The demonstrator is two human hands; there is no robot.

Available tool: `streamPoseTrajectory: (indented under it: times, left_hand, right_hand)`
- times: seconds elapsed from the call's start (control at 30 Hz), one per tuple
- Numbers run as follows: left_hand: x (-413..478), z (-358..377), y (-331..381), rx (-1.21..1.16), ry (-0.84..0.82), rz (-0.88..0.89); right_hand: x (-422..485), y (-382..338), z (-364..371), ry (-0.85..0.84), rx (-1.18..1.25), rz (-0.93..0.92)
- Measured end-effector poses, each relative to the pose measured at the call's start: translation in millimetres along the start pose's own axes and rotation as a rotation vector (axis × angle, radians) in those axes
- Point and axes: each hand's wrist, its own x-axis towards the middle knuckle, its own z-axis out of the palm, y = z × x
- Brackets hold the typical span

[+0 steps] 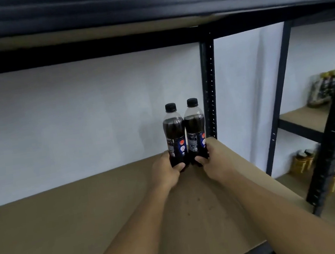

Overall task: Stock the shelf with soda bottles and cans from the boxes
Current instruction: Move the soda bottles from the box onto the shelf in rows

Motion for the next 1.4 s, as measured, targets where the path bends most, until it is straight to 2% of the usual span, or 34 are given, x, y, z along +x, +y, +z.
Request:
streamPoseTrajectory:
  times: [0.17, 0.37, 0.4, 0.5, 0.57, 0.63, 0.77, 0.97, 1.2, 1.3, 1.4]
  left_hand:
    - [18, 13, 5, 0.012, 0.021, -0.01]
    - [15, 11, 3, 0.071, -0.063, -0.023]
    - [10, 9, 2, 0.104, -0.094, -0.029]
    - [-2, 4, -9, 0.185, -0.202, -0.057]
    - [-14, -3, -17, 0.271, -0.254, -0.045]
    - [-41, -19, -15, 0.336, -0.298, -0.017]
    - [-112, -63, -12, 0.352, -0.417, 0.077]
    - [-222, -132, -32, 0.388, -0.538, 0.243]
    - [-316, -183, -73, 0.413, -0.524, 0.476]
    - [-358, -189, -96, 0.353, -0.536, 0.457]
    - [-407, -178, -126, 0.306, -0.556, 0.345]
  right_hand:
    - [20, 13, 5, 0.033, -0.066, 0.05]
    - [14, 19, 2, 0.026, -0.093, -0.053]
    - [12, 22, 3, -0.005, -0.116, -0.067]
    - [-7, 17, 6, -0.237, -0.167, 0.045]
    - [-28, 8, 4, -0.326, -0.227, 0.086]
    - [-58, -8, -1, -0.389, -0.309, 0.067]
    - [-135, -65, -9, -0.476, -0.32, 0.061]
    - [-255, -126, -3, -0.467, -0.363, 0.053]
    - [-350, -176, -5, -0.426, -0.312, 0.001]
    - [-384, -180, 5, -0.483, -0.312, -0.027]
    - [-421, -171, 22, -0.571, -0.303, -0.083]
